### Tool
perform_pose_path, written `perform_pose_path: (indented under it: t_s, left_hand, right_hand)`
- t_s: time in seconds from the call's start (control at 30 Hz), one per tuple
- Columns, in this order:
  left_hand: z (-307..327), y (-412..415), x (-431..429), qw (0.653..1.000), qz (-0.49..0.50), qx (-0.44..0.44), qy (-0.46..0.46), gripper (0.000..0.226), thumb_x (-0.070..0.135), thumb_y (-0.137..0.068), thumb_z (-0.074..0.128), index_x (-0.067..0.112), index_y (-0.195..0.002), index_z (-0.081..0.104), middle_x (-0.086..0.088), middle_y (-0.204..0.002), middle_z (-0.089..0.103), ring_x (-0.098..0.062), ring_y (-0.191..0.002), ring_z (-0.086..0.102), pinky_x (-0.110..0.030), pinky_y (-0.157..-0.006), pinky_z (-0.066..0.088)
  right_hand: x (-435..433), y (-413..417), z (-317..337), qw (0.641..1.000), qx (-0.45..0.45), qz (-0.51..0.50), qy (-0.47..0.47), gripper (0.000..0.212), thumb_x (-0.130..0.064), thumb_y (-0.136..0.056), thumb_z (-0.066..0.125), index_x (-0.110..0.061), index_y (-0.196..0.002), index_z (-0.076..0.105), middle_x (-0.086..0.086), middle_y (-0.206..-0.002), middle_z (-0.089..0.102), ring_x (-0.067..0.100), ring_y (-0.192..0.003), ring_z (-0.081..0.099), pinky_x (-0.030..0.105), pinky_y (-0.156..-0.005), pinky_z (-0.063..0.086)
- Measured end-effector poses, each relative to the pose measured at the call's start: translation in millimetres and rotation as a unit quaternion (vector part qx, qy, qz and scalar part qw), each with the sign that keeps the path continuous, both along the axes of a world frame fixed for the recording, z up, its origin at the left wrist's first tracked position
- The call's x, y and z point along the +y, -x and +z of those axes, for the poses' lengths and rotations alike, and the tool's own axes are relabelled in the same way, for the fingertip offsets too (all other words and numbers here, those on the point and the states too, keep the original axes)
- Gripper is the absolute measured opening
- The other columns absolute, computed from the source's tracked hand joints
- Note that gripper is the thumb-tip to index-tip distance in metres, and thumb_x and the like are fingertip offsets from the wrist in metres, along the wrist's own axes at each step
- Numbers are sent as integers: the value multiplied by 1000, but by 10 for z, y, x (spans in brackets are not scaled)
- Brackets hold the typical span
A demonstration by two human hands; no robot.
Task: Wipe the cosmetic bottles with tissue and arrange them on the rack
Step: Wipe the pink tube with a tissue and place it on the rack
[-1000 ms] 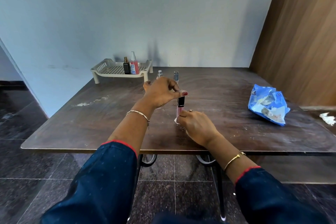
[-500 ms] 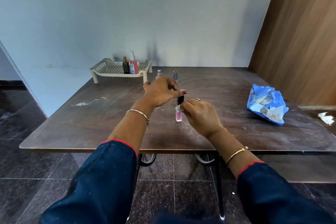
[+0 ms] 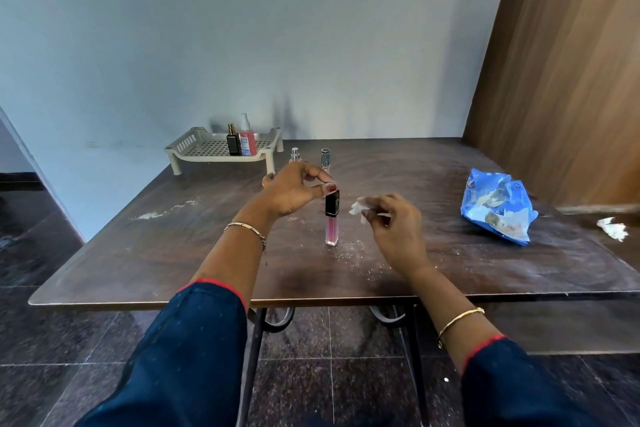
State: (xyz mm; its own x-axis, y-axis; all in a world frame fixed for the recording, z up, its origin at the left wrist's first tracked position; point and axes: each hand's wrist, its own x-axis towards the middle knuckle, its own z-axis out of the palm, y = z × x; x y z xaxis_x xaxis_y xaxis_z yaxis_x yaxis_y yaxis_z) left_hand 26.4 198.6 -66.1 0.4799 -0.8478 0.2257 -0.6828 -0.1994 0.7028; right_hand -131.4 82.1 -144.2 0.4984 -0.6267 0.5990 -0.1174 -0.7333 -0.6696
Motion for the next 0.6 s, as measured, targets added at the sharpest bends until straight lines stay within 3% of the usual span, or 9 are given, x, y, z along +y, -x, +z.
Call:
perform_pose_path:
  t_s: [0.17,0.23,0.3,0.4,0.47,0.6]
  left_hand:
    - [-35,-25,-44,998,-26,48,4,39,74,-53,61,46,-78,71,34,-91,64,-7,-103,60,-56,-105,31]
    - [-47,-38,-52,998,-30,54,9,38,72,-54,62,45,-79,72,32,-90,66,-8,-102,61,-56,-105,32]
    - [-37,-34,-53,997,-37,60,14,27,60,-64,68,38,-79,74,25,-87,69,-8,-97,62,-52,-103,36]
    - [-32,-1,-61,992,-44,103,49,2,19,-81,72,19,-83,73,7,-81,70,-7,-79,63,-34,-87,48]
    - [-56,-17,-66,993,-34,102,55,5,18,-81,72,16,-85,73,3,-85,71,-12,-82,64,-38,-90,52]
    - [-90,-83,-65,996,-13,80,39,4,37,-76,75,36,-73,74,20,-82,70,-11,-86,63,-54,-98,43]
  right_hand:
    - [139,-6,165,995,-83,1,-53,33,-2,-85,65,-35,-84,65,-15,-91,63,3,-84,62,16,-72,52]
    - [195,-66,240,995,-88,11,-52,29,-2,-86,64,-31,-86,66,-22,-90,59,0,-84,61,14,-72,51]
    - [242,-149,264,996,-79,19,-45,21,-1,-87,63,-20,-92,69,-23,-90,58,0,-83,60,14,-73,51]
    - [307,-262,215,996,-79,10,-42,17,0,-84,65,-14,-91,71,-8,-89,66,9,-82,64,21,-73,54]
    - [324,-300,159,994,-96,0,-48,18,3,-81,66,-13,-86,71,-3,-85,68,12,-78,65,28,-72,56]
    - [324,-291,13,996,-72,5,-61,17,6,-79,68,-10,-82,72,-3,-82,69,11,-76,66,29,-73,57]
